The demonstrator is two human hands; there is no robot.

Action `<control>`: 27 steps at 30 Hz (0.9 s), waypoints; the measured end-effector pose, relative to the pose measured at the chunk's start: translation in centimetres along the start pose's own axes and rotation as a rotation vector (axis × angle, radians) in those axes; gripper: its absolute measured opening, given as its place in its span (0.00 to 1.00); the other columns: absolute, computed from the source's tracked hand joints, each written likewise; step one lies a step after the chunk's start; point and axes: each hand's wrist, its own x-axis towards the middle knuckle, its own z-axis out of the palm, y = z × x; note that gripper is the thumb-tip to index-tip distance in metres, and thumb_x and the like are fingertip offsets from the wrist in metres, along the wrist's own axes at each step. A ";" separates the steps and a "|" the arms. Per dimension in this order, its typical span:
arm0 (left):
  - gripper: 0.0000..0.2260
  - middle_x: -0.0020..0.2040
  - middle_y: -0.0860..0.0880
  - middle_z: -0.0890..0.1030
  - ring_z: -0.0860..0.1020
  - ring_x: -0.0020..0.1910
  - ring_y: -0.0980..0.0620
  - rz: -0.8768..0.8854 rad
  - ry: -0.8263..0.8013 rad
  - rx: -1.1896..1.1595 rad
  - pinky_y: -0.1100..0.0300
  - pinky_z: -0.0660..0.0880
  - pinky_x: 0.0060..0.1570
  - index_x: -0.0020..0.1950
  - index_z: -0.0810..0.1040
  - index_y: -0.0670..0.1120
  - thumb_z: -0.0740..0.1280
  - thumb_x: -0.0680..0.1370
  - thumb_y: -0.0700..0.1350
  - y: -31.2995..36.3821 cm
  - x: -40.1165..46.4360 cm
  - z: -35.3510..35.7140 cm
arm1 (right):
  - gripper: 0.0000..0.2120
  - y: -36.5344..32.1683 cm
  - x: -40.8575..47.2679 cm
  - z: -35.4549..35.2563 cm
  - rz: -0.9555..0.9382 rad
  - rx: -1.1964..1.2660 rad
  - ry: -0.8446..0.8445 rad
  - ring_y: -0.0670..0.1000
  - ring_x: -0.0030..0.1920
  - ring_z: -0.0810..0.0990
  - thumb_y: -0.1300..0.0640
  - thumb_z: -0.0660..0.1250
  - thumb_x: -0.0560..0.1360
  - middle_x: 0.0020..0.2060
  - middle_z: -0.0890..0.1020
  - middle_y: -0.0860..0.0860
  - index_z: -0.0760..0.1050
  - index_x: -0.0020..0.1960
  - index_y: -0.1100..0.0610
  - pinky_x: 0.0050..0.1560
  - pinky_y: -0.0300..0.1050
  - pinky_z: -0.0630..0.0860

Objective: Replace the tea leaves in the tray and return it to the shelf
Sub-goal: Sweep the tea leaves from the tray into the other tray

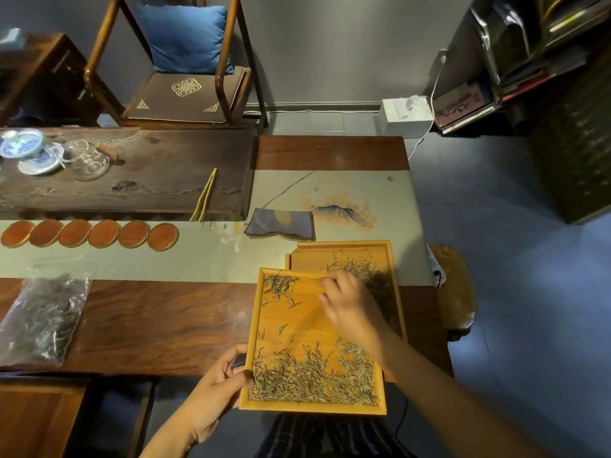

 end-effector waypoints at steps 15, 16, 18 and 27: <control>0.19 0.56 0.34 0.82 0.82 0.53 0.38 -0.003 0.031 -0.001 0.57 0.78 0.49 0.63 0.70 0.35 0.65 0.72 0.30 -0.5 -0.3 0.0 | 0.17 -2.8 -0.1 0.9 -0.113 -0.157 -0.217 0.54 0.56 0.80 0.60 0.74 0.67 0.57 0.81 0.54 0.79 0.56 0.54 0.57 0.47 0.77; 0.20 0.56 0.34 0.82 0.82 0.53 0.37 -0.004 0.030 -0.008 0.57 0.78 0.49 0.64 0.69 0.35 0.65 0.72 0.31 -0.5 -0.3 -0.1 | 0.17 -2.3 -0.5 0.8 -0.108 -0.165 -0.212 0.54 0.53 0.81 0.60 0.75 0.65 0.54 0.82 0.54 0.80 0.53 0.54 0.54 0.47 0.78; 0.19 0.56 0.33 0.81 0.82 0.53 0.37 -0.012 0.020 -0.040 0.57 0.79 0.48 0.64 0.69 0.34 0.64 0.74 0.28 -0.7 -0.4 -0.3 | 0.16 -1.1 -1.0 0.5 -0.083 -0.177 -0.232 0.54 0.47 0.82 0.62 0.77 0.62 0.49 0.83 0.54 0.81 0.49 0.56 0.47 0.46 0.81; 0.25 0.55 0.30 0.81 0.83 0.49 0.38 -0.030 -0.012 -0.078 0.56 0.80 0.44 0.64 0.69 0.36 0.67 0.68 0.33 -1.1 -0.8 -0.8 | 0.04 3.8 -1.5 2.1 0.060 -0.100 -0.262 0.49 0.47 0.76 0.57 0.62 0.78 0.48 0.77 0.51 0.73 0.51 0.56 0.45 0.42 0.75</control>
